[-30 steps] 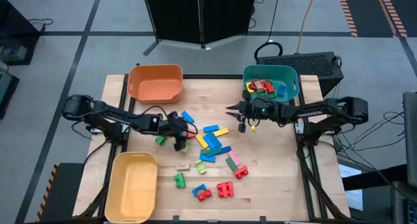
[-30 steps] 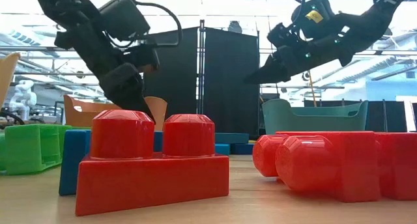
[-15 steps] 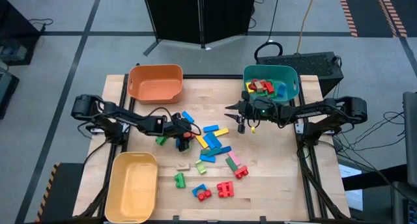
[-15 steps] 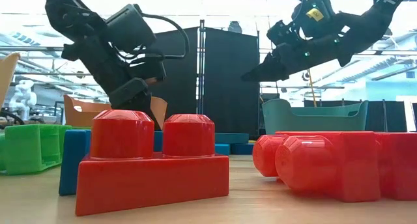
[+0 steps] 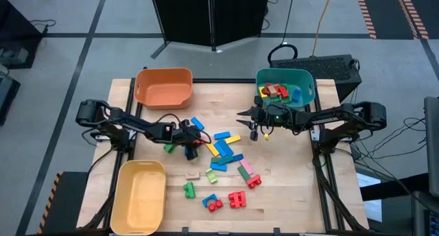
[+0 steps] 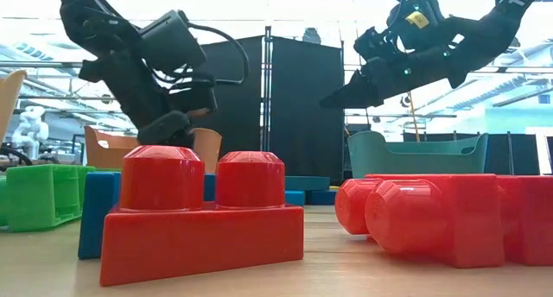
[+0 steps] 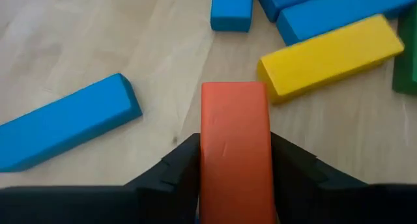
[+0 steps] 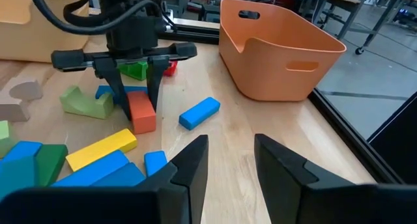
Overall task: Sort blocks by size
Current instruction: Put the orange arch block into the blue bin, then put the light green arch block into the blue bin
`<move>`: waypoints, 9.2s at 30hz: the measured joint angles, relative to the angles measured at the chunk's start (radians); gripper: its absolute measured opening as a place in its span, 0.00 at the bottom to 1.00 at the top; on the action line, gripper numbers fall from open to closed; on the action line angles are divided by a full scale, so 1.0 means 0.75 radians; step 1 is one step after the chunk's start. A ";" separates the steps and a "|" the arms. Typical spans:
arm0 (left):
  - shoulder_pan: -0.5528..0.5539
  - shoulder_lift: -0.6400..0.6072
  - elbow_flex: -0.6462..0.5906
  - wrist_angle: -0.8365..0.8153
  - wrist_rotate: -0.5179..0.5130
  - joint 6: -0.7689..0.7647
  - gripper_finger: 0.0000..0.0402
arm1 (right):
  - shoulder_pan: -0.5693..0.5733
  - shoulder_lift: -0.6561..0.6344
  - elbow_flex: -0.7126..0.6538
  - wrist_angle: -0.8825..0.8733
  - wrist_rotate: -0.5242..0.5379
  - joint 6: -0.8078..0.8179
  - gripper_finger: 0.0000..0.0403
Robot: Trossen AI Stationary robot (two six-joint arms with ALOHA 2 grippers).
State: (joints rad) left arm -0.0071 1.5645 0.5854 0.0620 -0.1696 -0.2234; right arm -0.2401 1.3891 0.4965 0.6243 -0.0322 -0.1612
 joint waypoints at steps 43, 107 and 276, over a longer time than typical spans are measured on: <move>0.341 0.006 0.194 0.449 0.960 -0.149 0.32 | 0.227 0.001 0.144 -0.179 -0.080 -0.782 0.67; 0.471 -0.050 0.337 0.227 0.993 -0.046 0.60 | 0.110 -0.018 0.354 -0.777 0.161 -0.609 0.33; -0.082 0.032 0.260 -0.548 0.230 0.133 0.45 | -0.286 -0.743 -0.179 -0.307 -0.029 0.064 0.44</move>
State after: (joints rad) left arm -0.0687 1.5887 0.7803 -0.3492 0.0028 -0.1236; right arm -0.4544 0.8322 0.3626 0.3939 -0.0540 -0.1135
